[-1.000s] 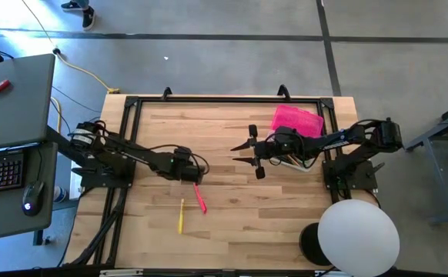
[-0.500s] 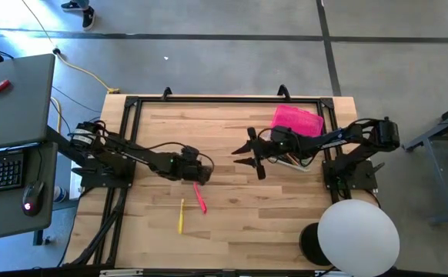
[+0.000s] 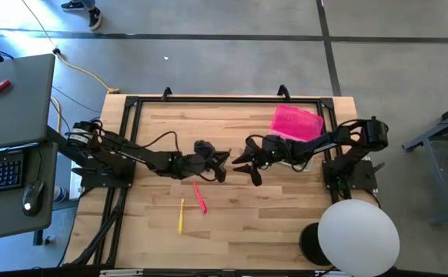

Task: Pick & place school supplies into a supply box
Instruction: Put the green crayon into the pink supply box

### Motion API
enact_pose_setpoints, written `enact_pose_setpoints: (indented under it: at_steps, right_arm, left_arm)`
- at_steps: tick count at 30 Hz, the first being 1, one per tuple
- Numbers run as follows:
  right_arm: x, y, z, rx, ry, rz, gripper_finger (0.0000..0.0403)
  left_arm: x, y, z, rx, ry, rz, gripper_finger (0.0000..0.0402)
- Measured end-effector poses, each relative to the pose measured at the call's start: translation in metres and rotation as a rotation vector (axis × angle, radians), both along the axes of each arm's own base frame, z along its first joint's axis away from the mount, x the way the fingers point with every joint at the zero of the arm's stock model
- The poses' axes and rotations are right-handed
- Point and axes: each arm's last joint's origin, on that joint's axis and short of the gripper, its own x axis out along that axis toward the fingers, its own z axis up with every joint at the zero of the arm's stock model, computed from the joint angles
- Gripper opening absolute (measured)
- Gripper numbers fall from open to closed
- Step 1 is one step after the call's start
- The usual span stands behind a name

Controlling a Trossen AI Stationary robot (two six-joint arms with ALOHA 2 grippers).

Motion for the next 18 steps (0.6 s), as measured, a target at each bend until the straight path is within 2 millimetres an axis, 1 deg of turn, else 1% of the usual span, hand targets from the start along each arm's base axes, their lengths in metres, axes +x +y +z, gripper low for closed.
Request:
enact_pose_setpoints:
  at_steps: [4, 10, 18]
  right_arm:
    - [0.002, 0.0, 0.007, -0.002, -0.074, 0.022, 0.0123]
    - [0.004, -0.001, 0.018, -0.017, -0.197, 0.02, 0.0123]
    - [0.005, -0.001, 0.022, -0.021, -0.235, 0.02, 0.0123]
  left_arm:
    - [0.003, -0.001, 0.009, 0.04, -0.072, -0.054, 0.006]
    - [0.004, -0.002, 0.01, 0.044, -0.074, -0.077, 0.006]
    - [0.004, -0.002, 0.011, 0.043, -0.086, -0.085, 0.006]
